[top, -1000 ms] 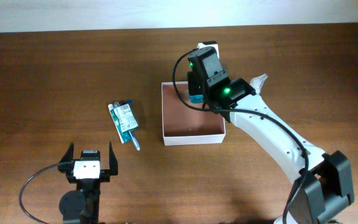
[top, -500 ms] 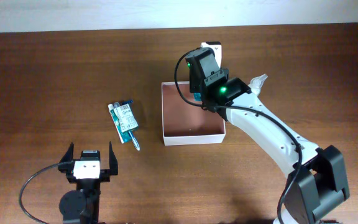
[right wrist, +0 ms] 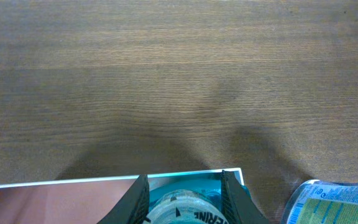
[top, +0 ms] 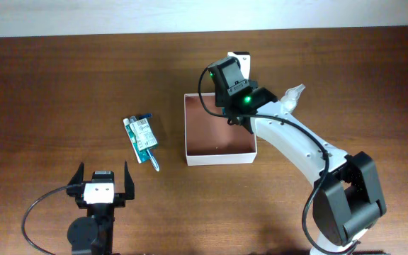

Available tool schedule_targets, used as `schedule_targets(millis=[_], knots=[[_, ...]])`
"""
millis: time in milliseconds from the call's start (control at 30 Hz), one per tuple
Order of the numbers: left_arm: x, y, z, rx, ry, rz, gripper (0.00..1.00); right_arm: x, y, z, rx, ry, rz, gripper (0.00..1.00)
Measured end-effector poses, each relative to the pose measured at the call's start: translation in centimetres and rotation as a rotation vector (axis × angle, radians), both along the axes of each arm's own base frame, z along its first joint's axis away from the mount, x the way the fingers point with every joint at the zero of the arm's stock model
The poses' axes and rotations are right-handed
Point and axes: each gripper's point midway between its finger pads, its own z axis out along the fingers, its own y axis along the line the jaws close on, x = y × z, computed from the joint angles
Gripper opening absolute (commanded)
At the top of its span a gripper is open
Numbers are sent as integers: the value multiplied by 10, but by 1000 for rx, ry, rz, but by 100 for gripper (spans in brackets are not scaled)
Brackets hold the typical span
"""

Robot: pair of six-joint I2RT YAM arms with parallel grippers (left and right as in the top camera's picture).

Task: Pack container
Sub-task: 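Carry Listerine over the box and lower it into the back corner, then release Listerine and move right gripper back to the soap bottle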

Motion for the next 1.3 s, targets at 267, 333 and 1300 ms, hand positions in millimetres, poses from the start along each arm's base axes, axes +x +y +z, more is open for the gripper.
schedule_targets(millis=[267, 333, 1300], knots=[[0, 0, 0, 0, 0, 0, 99, 2, -2, 0, 2, -2, -7, 25], [0, 0, 0, 0, 0, 0, 99, 3, -2, 0, 2, -5, -9, 24], [0, 0, 0, 0, 0, 0, 99, 13, 4, 8, 31, -39, -21, 81]])
